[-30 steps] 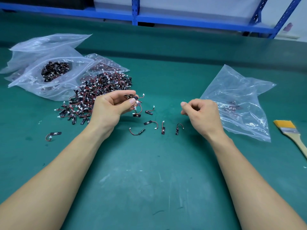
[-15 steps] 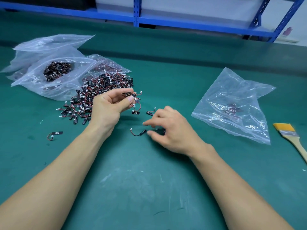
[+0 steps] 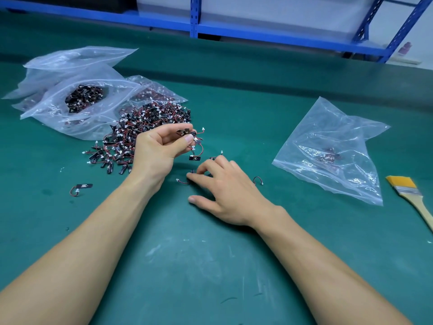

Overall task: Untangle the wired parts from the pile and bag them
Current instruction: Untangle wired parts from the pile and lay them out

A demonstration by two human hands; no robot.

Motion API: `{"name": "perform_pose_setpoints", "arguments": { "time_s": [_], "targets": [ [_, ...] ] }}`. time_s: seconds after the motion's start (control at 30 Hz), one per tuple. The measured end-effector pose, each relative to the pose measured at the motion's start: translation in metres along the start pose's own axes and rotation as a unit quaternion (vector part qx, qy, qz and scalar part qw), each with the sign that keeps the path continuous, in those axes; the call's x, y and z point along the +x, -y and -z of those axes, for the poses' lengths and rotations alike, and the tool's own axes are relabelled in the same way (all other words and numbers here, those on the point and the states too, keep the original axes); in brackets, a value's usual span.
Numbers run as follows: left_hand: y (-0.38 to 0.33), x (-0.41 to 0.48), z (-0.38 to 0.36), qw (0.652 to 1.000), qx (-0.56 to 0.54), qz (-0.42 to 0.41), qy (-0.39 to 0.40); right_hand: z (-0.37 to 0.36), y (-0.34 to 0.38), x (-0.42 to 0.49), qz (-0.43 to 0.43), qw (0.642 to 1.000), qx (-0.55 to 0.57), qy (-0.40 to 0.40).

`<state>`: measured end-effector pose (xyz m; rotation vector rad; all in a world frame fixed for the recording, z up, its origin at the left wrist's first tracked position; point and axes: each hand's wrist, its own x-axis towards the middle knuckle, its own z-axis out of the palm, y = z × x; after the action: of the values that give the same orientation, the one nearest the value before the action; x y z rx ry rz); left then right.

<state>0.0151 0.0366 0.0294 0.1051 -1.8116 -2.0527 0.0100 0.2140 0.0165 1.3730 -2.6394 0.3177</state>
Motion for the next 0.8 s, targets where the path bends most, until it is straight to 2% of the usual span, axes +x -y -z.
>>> {"name": "perform_pose_setpoints", "arguments": {
  "time_s": [0.1, 0.23, 0.53, 0.8],
  "targets": [
    [0.0, 0.0, 0.0, 1.0, -0.002, 0.001, -0.003, 0.009, -0.014, -0.007, -0.043, 0.996, 0.055, -0.057],
    [0.0, 0.001, 0.002, 1.0, -0.004, 0.001, -0.011, 0.022, -0.05, -0.022, -0.143, 0.974, 0.124, -0.123],
    [0.001, 0.002, 0.003, 1.0, -0.009, 0.004, -0.014, 0.033, -0.089, -0.038, -0.222, 0.955, 0.174, -0.093],
    [0.001, 0.003, 0.003, 1.0, -0.011, 0.006, -0.014, 0.039, -0.088, -0.044, -0.18, 0.961, 0.205, -0.042]
  ]
}}
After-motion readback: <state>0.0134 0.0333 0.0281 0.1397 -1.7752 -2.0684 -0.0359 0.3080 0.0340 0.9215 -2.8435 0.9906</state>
